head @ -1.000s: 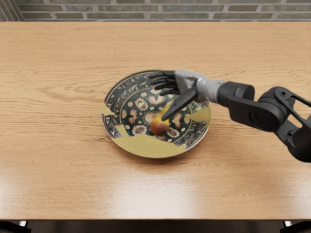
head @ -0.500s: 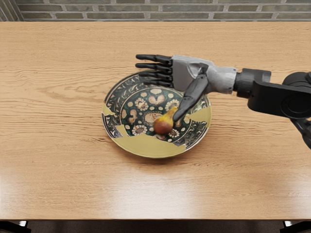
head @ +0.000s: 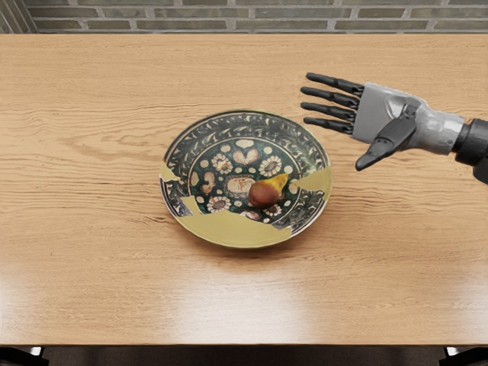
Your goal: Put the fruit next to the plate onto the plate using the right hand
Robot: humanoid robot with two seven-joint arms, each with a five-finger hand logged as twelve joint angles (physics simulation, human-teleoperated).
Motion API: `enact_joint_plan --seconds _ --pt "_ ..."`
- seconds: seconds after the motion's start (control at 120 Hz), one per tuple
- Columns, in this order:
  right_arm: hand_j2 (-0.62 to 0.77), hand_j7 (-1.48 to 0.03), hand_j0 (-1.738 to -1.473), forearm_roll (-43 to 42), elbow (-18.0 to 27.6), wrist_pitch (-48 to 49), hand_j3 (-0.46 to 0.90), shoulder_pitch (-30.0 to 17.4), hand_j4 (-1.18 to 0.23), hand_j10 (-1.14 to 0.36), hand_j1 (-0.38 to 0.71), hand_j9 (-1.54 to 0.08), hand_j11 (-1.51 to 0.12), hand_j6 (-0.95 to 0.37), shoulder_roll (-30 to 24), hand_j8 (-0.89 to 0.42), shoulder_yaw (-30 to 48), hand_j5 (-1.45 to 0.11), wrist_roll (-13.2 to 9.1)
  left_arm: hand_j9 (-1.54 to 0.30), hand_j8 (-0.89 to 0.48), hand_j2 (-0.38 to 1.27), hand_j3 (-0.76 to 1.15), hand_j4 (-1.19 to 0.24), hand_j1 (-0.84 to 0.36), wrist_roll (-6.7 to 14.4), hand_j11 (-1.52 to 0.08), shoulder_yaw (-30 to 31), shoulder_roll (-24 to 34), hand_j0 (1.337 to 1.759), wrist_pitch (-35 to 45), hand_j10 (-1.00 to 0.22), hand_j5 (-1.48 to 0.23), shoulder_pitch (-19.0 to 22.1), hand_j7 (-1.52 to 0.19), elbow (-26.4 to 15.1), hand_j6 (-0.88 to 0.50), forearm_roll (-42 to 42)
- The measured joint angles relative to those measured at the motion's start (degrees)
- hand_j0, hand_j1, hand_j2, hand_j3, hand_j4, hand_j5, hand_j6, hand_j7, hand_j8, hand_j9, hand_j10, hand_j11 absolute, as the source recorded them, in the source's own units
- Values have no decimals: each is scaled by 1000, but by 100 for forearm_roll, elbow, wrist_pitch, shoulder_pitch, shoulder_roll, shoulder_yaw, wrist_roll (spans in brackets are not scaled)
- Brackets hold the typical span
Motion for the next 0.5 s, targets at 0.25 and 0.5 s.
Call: enact_joint_plan --seconds 0.25,0.5 --pt "1 -1 -1658 423 -509 1 0 -375 0 1 -349 -1 -1 1 -929 1 30 -1 0 0 0 0 0 0 349 -1 0 -1 0 1658 0 0 0 -62 0 6 0 4" --pt "2 0 -1658 727 -929 2 0 -680 0 2 -349 0 0 3 -1451 2 32 0 1 0 0 0 0 0 349 -1 0 -2 0 1658 0 0 0 -80 0 7 0 5"
